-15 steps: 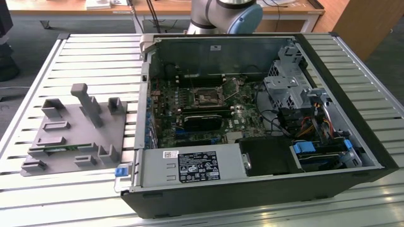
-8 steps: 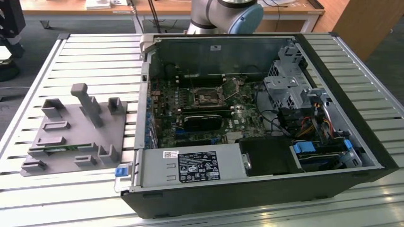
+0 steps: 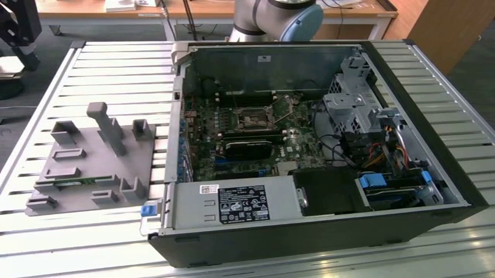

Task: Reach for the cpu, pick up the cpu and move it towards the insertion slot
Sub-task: 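Pick up the cpu and move it towards the insertion slot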

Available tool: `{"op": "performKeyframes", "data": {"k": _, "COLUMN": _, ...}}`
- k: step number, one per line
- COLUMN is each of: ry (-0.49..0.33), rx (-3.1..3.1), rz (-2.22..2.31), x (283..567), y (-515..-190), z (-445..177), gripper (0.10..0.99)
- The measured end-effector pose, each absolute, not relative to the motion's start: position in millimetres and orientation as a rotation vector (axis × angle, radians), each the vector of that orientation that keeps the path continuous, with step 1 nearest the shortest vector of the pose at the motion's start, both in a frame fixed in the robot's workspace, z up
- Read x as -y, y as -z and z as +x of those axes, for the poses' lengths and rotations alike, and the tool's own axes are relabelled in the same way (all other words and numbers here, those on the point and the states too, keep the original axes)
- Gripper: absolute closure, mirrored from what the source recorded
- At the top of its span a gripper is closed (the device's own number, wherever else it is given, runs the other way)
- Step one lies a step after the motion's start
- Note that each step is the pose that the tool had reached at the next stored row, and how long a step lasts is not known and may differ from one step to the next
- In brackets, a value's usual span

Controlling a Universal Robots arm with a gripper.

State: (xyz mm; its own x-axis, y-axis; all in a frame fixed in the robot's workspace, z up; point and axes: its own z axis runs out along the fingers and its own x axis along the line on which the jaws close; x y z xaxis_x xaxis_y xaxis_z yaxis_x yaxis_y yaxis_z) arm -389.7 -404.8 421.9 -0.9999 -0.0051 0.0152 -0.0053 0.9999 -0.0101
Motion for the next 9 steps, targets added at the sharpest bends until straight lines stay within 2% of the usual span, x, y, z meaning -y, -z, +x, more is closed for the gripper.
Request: {"op": "performKeyframes", "data": {"k": 9, "ry": -0.016, "rx": 3.126, "rz": 0.008, "x": 404.7, "y": -422.0, "z": -381.2, "gripper": 0.541}}
